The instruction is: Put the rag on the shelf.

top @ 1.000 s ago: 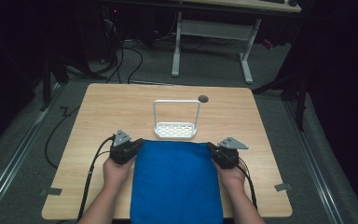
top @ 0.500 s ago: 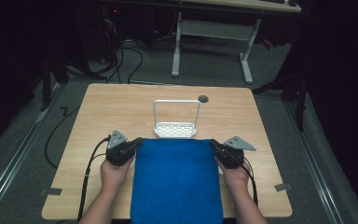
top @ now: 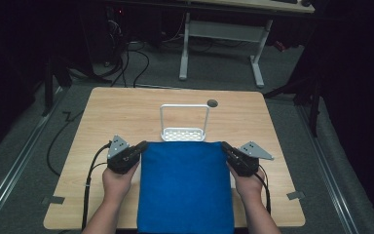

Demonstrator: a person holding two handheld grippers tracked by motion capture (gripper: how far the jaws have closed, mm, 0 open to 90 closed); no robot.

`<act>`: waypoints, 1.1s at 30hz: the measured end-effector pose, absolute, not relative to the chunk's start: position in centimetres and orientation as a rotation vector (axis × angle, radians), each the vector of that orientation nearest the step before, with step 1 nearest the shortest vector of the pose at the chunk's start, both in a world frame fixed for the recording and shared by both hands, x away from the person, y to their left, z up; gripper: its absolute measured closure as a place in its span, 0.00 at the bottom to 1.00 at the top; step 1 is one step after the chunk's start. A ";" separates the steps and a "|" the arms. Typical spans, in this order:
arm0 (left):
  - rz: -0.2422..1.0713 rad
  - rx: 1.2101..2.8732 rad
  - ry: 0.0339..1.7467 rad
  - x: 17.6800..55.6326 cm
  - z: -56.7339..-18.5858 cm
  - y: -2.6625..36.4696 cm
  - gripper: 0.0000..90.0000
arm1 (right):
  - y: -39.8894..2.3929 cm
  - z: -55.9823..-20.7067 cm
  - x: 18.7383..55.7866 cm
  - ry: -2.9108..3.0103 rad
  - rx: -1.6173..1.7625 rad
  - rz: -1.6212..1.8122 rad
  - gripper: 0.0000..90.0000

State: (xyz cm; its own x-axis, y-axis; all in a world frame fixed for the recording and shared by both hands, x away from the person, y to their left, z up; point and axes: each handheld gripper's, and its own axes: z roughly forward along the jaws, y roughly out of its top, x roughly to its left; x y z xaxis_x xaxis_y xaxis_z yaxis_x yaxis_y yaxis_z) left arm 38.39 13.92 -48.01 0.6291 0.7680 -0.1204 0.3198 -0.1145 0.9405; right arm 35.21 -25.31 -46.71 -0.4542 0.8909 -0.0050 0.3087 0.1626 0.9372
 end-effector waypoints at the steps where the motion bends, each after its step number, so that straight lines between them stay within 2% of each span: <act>1: 0.487 1.700 0.896 38.3 -47.9 13.9 0.97 | -25.3 -46.6 35.1 1.856 1.130 1.291 0.98; 14: 0.525 1.631 0.865 37.1 -46.1 14.5 0.97 | -25.4 -44.5 33.6 1.795 1.080 1.343 0.98; 33: 0.640 1.488 0.736 34.1 -41.2 15.0 0.97 | -24.8 -40.7 31.2 1.699 0.956 1.438 0.98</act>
